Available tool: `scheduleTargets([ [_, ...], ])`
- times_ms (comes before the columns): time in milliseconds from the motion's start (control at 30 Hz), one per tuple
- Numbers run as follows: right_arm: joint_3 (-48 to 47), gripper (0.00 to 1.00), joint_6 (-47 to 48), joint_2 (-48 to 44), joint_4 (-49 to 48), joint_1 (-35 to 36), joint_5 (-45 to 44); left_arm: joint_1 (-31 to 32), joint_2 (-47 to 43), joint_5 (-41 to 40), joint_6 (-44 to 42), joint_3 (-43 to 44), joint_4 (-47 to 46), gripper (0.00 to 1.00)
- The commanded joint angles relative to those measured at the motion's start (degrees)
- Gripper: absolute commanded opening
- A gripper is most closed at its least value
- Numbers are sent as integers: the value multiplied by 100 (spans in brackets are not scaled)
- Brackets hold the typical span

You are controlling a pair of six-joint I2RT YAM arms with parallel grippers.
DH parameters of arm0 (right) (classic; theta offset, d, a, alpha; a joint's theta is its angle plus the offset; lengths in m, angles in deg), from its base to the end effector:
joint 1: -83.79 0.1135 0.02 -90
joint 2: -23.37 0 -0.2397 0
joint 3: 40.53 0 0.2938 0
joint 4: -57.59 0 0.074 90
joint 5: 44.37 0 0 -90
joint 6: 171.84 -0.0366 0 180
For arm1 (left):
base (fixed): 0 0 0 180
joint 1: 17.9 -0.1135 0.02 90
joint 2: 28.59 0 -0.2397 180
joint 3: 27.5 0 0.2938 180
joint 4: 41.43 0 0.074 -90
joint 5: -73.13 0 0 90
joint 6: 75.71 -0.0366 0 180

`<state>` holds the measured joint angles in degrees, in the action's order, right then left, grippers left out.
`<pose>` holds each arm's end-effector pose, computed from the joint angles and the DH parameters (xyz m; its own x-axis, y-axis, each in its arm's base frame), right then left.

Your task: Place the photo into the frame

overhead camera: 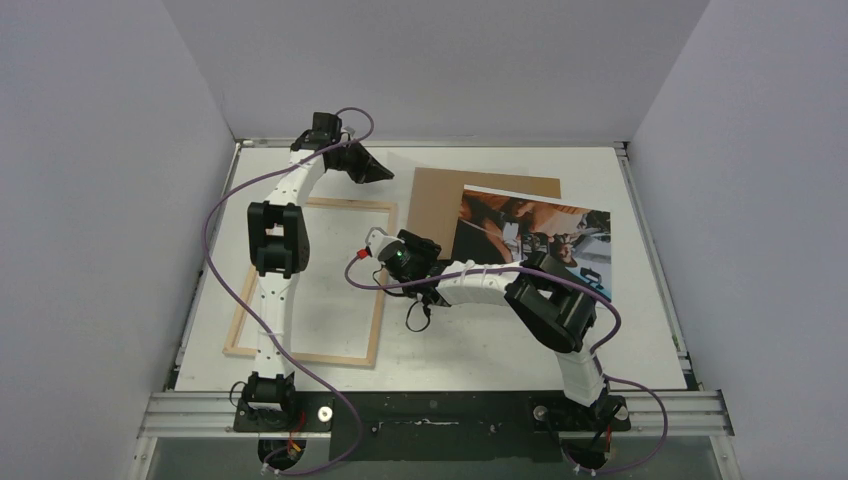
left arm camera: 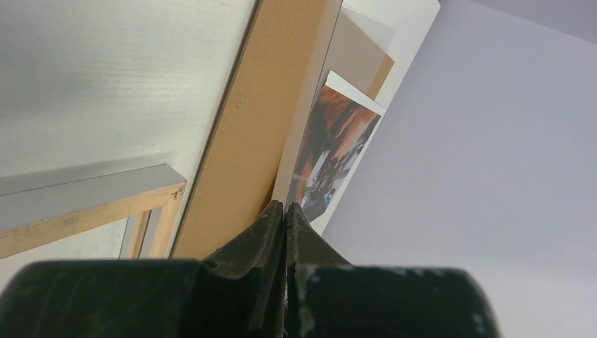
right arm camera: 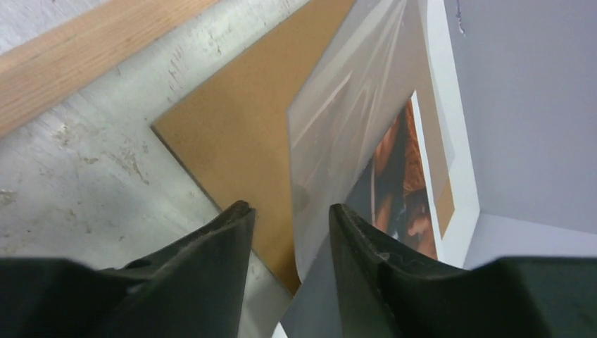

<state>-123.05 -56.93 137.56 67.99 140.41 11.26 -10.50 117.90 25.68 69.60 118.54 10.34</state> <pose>0.2624 0.3607 0.1081 -0.1412 -0.8461 -0.5139 -0.5713 0.4936 -0.6557 0.5675 -0.0987 0.1637 -0.8619 -0.4989 0.0908 -0.3566 0.4691 -0.8079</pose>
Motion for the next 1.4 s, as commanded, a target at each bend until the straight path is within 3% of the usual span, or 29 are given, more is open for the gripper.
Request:
scheduleTargets([
  [0, -80, 37, -12, -21, -403, -26, -493, -67, -438, 166, 63, -46, -220, 0],
  [100, -314, 13, -186, 21, -143, -43, -532, -70, -446, 166, 63, -40, -193, 0],
  [200, -286, 0, -168, -38, -203, -28, -542, -89, -456, 151, 61, -27, -168, 4],
  [367, -186, 0, 57, -119, -361, -33, -557, -161, -564, 21, -76, 4, -55, 44],
  [433, -150, 0, 111, -167, -383, -31, -504, -234, -665, -125, -219, -23, 34, 56],
  [533, -55, 0, 183, -220, -458, -28, -457, -437, -749, -227, -354, -30, 42, 62],
  [733, -46, 0, 208, -259, -529, -67, -468, -880, -906, -383, -672, -26, 68, 64],
  [900, -187, 0, 131, -209, -512, -106, -474, -1107, -1017, -495, -938, 4, 203, 63],
  [1033, -274, 0, 71, -179, -499, -125, -449, -1250, -1100, -536, -1116, 8, 298, 56],
  [1167, -363, 0, 41, -146, -485, -125, -443, -1310, -1140, -570, -1288, 13, 487, 38],
  [1367, -456, 0, 63, -192, -531, -131, -450, -1329, -1221, -656, -1514, -36, 740, 4],
])
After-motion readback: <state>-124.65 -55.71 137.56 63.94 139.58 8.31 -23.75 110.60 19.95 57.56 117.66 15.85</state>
